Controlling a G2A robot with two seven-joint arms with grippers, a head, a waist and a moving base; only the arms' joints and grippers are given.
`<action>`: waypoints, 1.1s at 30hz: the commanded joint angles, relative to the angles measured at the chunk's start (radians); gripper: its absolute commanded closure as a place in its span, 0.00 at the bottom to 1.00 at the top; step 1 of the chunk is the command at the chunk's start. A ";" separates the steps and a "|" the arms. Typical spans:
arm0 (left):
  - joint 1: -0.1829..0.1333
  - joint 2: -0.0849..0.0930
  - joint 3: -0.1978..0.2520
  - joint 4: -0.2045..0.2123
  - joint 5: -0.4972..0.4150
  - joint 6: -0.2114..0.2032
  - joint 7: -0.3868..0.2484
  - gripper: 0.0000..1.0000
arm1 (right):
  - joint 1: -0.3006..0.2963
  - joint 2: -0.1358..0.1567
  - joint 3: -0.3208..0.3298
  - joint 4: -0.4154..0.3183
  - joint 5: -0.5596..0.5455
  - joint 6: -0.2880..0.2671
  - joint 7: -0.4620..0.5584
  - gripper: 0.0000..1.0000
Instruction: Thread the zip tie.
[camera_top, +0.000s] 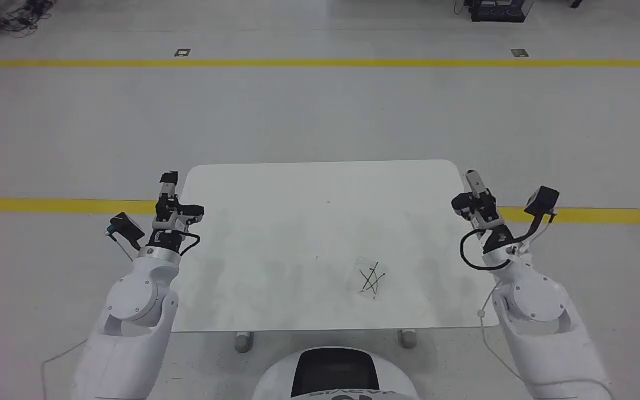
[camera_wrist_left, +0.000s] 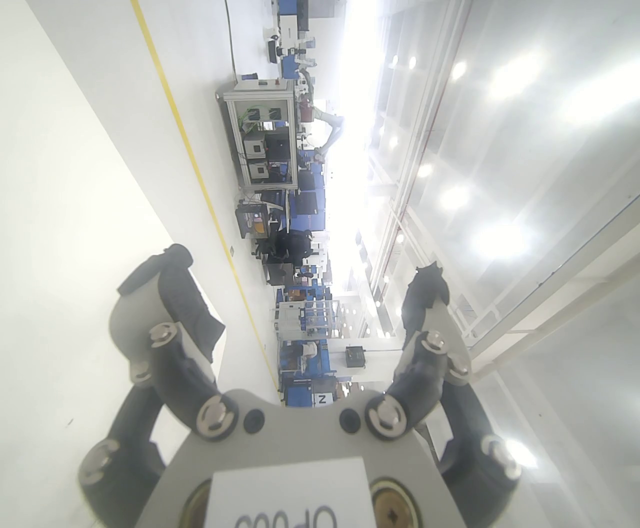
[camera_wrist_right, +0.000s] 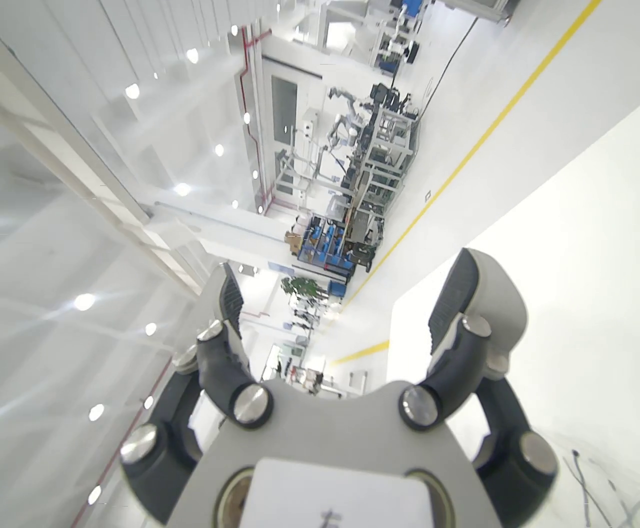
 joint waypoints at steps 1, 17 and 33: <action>0.000 0.000 0.000 0.000 0.000 0.000 0.000 0.00 | 0.000 0.000 0.001 0.002 0.001 -0.004 0.001 0.00; 0.000 0.000 0.000 0.000 0.000 0.000 0.000 0.00 | 0.151 0.019 -0.037 0.041 -0.159 0.073 0.308 0.00; 0.000 0.000 0.000 0.000 0.000 0.000 0.000 0.00 | 0.157 0.018 -0.037 0.043 -0.147 0.070 0.308 0.00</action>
